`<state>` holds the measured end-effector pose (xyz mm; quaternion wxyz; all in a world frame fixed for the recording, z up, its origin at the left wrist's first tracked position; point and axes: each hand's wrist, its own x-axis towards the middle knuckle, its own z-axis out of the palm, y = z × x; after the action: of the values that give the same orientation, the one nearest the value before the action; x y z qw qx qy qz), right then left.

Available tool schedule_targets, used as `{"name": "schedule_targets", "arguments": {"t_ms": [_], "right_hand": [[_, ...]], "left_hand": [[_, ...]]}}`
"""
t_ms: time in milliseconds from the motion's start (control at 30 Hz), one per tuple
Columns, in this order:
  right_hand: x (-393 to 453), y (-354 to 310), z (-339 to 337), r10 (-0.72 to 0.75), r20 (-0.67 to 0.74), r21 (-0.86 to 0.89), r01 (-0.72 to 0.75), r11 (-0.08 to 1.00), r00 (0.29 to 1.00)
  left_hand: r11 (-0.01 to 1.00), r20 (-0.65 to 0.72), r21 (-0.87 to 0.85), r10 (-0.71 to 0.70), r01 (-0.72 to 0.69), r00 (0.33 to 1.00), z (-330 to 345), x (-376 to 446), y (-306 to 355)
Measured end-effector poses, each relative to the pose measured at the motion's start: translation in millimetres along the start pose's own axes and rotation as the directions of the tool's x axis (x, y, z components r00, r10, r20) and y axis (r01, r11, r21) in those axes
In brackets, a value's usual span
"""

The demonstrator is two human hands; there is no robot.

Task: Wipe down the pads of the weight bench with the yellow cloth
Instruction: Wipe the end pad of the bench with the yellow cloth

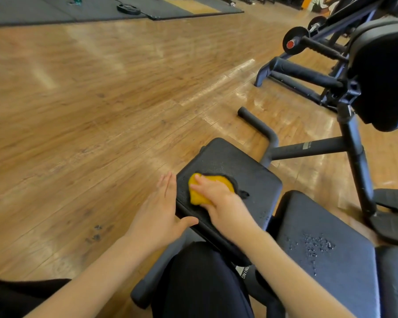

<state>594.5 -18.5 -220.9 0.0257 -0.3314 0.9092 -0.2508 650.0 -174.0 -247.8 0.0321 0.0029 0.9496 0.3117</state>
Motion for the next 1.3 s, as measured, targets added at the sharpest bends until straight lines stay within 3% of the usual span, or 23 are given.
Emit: {"name": "schedule_targets", "arguments": {"t_ms": [133, 233, 333, 467, 567, 633, 733, 800, 867, 1000, 1133, 1200, 1300], "right_hand": [[-34, 1, 5, -0.187, 0.046, -0.035, 0.189, 0.981, 0.981], [-40, 13, -7, -0.109, 0.081, 0.055, 0.105, 0.993, 0.991], [-6, 0, -5, -0.064, 0.071, 0.021, 0.063, 0.998, 0.995], [5, -15, 4, -0.097, 0.227, -0.067, 0.115, 0.991, 0.969], [-32, 7, 0, -0.197, 0.127, 0.029, 0.195, 0.98, 0.972], [-38, 43, -14, -0.113, 0.052, 0.019, 0.112, 0.994, 0.992], [-14, 90, -44, 0.163, -0.133, 0.029, -0.161, 0.987, 0.978], [3, 103, -57, 0.325, -0.141, 0.055, -0.32, 0.946, 0.935], [12, 99, -51, 0.369, -0.136, 0.101, -0.358, 0.928, 0.919], [-5, 56, -18, 0.216, -0.148, 0.046, -0.211, 0.976, 0.965], [-60, 25, -5, -0.079, 0.027, 0.009, 0.079, 0.997, 0.997], [-64, 31, -19, -0.053, 0.027, 0.074, 0.051, 0.996, 0.998], [-35, 35, -43, 0.073, -0.091, 0.137, -0.06, 0.989, 0.993]], "left_hand": [[0.997, 0.059, 0.069, 0.028, -0.032, 0.998, -5, -5, -7], [0.995, 0.081, 0.089, 0.043, -0.051, 0.996, -7, -7, -9], [0.997, 0.095, 0.05, 0.05, -0.055, 0.994, -9, -7, -8], [0.998, 0.094, 0.016, 0.056, -0.058, 0.994, -8, -8, -9], [0.999, 0.067, 0.024, 0.039, -0.041, 0.997, -8, -9, -9], [0.998, 0.055, 0.046, 0.042, -0.045, 0.998, -8, -9, -6], [0.998, 0.042, 0.046, 0.033, -0.035, 0.999, -7, -9, -1], [0.998, 0.034, 0.058, 0.019, -0.021, 0.999, -5, -10, 2], [0.998, 0.014, 0.067, 0.004, -0.005, 1.0, -2, -10, 3], [0.998, -0.016, 0.068, -0.014, 0.015, 1.0, 0, -9, 4], [0.998, -0.007, 0.067, -0.018, 0.019, 1.0, -1, -8, 7], [0.997, 0.012, 0.078, -0.015, 0.014, 1.0, -3, -8, 7], [0.996, 0.02, 0.089, -0.001, 0.0, 1.0, -4, -8, 5]]}}
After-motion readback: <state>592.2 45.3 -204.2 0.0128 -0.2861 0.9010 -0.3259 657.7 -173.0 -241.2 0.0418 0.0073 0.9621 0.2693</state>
